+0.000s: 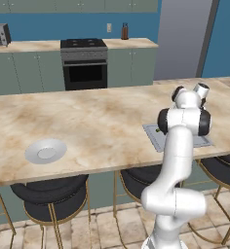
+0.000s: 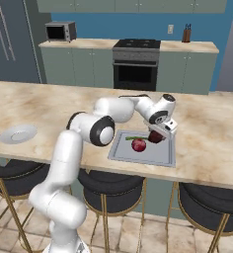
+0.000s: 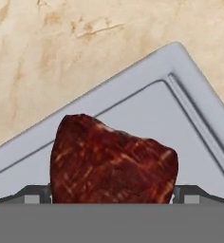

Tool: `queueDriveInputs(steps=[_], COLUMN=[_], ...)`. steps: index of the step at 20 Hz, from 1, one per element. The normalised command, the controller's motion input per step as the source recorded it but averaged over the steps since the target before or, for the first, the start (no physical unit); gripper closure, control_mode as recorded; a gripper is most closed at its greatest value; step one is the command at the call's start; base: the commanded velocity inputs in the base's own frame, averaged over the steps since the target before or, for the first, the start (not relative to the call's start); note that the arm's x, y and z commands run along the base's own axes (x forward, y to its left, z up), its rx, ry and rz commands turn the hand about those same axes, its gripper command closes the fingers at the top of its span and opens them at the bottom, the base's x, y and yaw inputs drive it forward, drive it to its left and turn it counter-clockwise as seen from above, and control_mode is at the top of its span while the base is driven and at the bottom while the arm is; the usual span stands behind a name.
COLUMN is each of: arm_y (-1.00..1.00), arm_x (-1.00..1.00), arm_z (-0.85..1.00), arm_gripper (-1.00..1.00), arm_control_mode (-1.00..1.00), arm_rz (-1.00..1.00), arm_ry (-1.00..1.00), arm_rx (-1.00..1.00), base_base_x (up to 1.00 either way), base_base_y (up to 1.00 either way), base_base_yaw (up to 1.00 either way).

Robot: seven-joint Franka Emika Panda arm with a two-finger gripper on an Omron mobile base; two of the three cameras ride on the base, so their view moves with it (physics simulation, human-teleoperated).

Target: Create a steak meal by picking up the steak and asparagus from the tray and placing them on the plate. Leave the pomegranate on the tray.

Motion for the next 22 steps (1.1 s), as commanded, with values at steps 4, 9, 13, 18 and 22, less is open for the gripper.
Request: queueDriveInputs(steps=[4,9,13,18,22], arm_y=[0.44,0.80,1.00,1.00,1.00], arm_x=[-0.76,-0.77,-0.72,-0.55,-0.44], arm_z=[0.88,0.86,0.69,0.57,0.25], arm_gripper=[1.00,1.00,1.00,1.00,1.00], arm_control_mode=[-1.00,-1.00,-1.00,-1.00,-1.00], arm_rz=[0.09,0.13,0.15,0.17,0.18], arm_ry=[-0.20,-0.23,-0.20,-0.12,-0.01], arm_rx=[-0.05,-0.12,-0.14,-0.12,-0.17], base_base_x=[0.00,0.00,0.00,0.00,0.00], base_base_y=[0.00,0.00,0.00,0.00,0.00], base_base_yaw=[0.00,0.00,0.00,0.00,0.00])
